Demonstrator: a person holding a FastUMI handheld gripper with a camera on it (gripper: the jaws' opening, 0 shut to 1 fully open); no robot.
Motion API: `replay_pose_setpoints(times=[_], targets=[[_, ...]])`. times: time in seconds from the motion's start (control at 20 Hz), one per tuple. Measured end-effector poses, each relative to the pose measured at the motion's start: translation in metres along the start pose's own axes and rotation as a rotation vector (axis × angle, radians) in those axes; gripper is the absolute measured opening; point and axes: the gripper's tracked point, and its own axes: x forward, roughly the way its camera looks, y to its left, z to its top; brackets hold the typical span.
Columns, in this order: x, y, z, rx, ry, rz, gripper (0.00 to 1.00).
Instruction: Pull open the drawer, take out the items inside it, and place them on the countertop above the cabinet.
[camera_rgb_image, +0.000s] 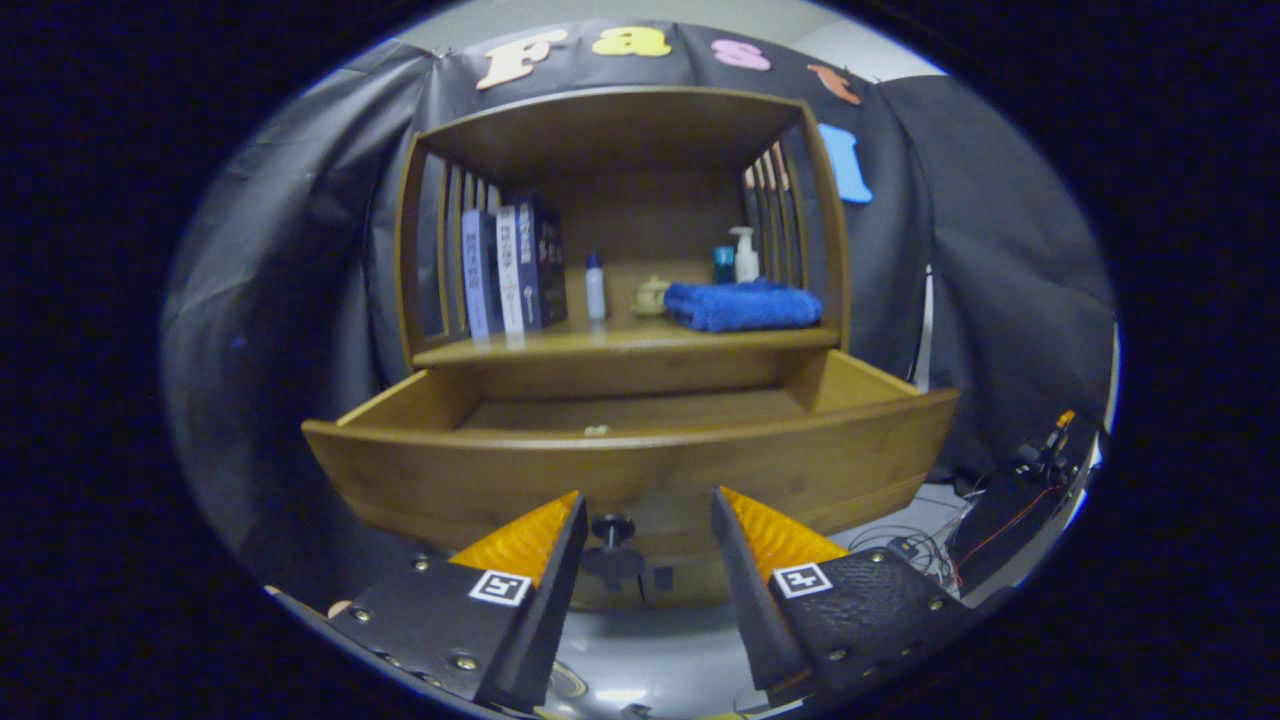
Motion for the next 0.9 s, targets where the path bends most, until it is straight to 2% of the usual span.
replay_pose_setpoints(times=[0.2,0.4,0.7,0.9], targets=[[-0.003,0.003,0.046,-0.034,-0.091,0.012,0.73],[0.016,0.01,0.083,-0.092,-0.138,0.042,0.73],[0.068,0.037,0.092,-0.192,0.014,0.141,0.73],[0.098,0.058,0.064,-0.212,0.229,0.235,0.74]])
